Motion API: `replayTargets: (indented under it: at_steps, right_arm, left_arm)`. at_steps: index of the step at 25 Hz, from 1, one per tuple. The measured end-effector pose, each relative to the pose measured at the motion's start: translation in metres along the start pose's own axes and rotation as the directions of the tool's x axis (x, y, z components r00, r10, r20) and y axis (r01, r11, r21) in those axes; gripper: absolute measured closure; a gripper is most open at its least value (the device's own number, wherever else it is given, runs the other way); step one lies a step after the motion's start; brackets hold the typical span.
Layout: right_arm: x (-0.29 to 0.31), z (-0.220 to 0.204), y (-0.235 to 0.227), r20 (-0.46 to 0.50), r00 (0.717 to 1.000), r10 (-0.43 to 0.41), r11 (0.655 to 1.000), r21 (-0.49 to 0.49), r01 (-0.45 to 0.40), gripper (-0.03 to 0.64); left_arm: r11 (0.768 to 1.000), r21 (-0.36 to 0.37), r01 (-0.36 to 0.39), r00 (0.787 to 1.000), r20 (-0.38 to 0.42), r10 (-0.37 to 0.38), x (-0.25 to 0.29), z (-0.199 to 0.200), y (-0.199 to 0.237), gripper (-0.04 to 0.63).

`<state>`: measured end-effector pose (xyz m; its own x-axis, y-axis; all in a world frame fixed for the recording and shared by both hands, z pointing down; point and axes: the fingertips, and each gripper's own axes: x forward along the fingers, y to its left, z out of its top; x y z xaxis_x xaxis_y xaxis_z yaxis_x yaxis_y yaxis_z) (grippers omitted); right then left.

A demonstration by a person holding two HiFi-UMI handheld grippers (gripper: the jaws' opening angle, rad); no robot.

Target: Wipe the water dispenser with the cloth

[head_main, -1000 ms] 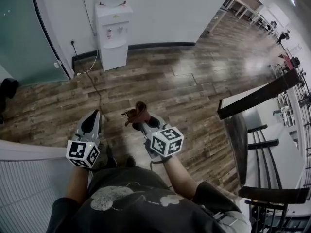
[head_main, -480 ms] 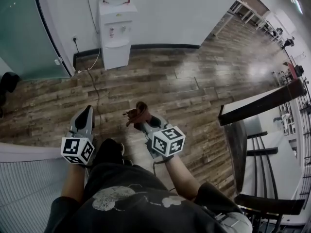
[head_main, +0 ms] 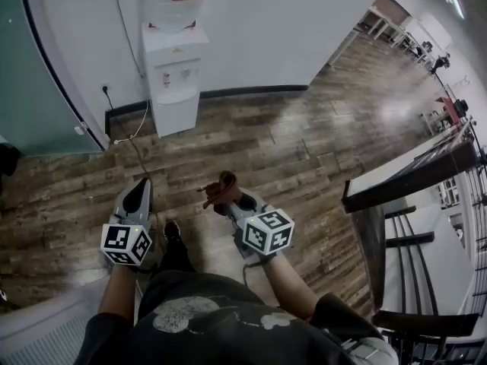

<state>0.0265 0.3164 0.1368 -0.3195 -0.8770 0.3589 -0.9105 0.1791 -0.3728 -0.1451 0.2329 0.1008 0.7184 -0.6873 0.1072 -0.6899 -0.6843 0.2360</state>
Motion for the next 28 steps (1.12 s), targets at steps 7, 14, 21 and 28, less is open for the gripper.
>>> replayTargets:
  at_steps: [7, 14, 21, 28]
  right_arm:
    - [0.105, 0.066, -0.017, 0.025, 1.000, -0.016, 0.999, 0.028, 0.016, 0.558]
    - [0.190, 0.111, -0.013, 0.044, 0.999, -0.015, 0.999, 0.041, 0.013, 0.557]
    - [0.229, 0.116, -0.016, -0.018, 1.000, -0.006, 0.999, 0.044, 0.007, 0.557]
    - [0.283, 0.126, -0.024, -0.032, 0.998, 0.062, 0.997, 0.053, -0.060, 0.557]
  left_arm:
    - [0.999, 0.004, 0.041, 0.999, -0.035, -0.041, 0.084, 0.029, 0.074, 0.577]
    - [0.996, 0.007, 0.087, 0.996, -0.034, -0.086, 0.143, 0.052, 0.126, 0.577]
    - [0.998, -0.033, 0.055, 0.998, -0.030, -0.056, 0.156, 0.054, 0.159, 0.577]
    - [1.000, -0.024, -0.016, 1.000, -0.022, 0.015, 0.175, 0.058, 0.191, 0.577]
